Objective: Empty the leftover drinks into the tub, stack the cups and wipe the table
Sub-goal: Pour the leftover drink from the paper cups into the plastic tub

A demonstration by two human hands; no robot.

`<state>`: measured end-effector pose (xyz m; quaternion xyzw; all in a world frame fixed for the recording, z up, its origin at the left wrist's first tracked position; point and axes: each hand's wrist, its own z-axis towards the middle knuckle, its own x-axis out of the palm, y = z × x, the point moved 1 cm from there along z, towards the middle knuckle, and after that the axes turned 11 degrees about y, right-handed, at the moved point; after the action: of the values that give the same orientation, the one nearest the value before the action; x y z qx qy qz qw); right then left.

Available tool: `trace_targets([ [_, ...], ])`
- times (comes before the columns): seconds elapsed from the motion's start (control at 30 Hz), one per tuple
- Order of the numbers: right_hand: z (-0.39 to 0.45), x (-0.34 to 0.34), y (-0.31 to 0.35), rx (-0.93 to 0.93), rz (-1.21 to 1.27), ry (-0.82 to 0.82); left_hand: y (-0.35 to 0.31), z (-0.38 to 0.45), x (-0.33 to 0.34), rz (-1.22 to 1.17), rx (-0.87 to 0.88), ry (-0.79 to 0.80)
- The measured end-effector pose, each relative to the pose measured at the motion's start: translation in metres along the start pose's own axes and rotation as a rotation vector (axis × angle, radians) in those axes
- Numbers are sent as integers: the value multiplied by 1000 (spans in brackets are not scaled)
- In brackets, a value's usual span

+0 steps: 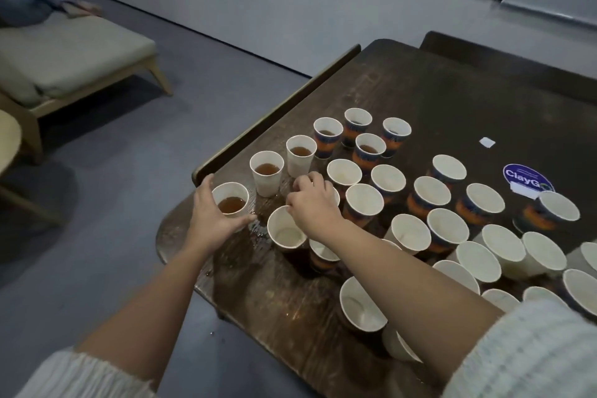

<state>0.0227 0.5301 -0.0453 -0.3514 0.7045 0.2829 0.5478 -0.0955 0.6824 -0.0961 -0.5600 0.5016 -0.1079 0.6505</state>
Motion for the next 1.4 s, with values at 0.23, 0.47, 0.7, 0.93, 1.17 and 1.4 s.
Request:
trace_targets([
  [0.23, 3, 5, -3, 38, 110, 36, 2, 3, 9, -149, -30, -47],
  [0.47, 1, 0, 1, -12, 229, -66, 3, 3, 14, -173, -32, -101],
  [0.7, 3, -8, 13, -40, 431, -70, -5, -7, 9, -216, -25, -151],
  [0.93, -9, -42, 21, 51, 1198, -19, -65, -18, -6, -206, 168, -94],
  [1.17, -43, -60, -19, 47, 1975, 189, -143, -28, 8, -72, 333, 91],
  [1.4, -124, -64, -120, 72, 2088, -24, -227, -48, 87, -80, 504, 284],
])
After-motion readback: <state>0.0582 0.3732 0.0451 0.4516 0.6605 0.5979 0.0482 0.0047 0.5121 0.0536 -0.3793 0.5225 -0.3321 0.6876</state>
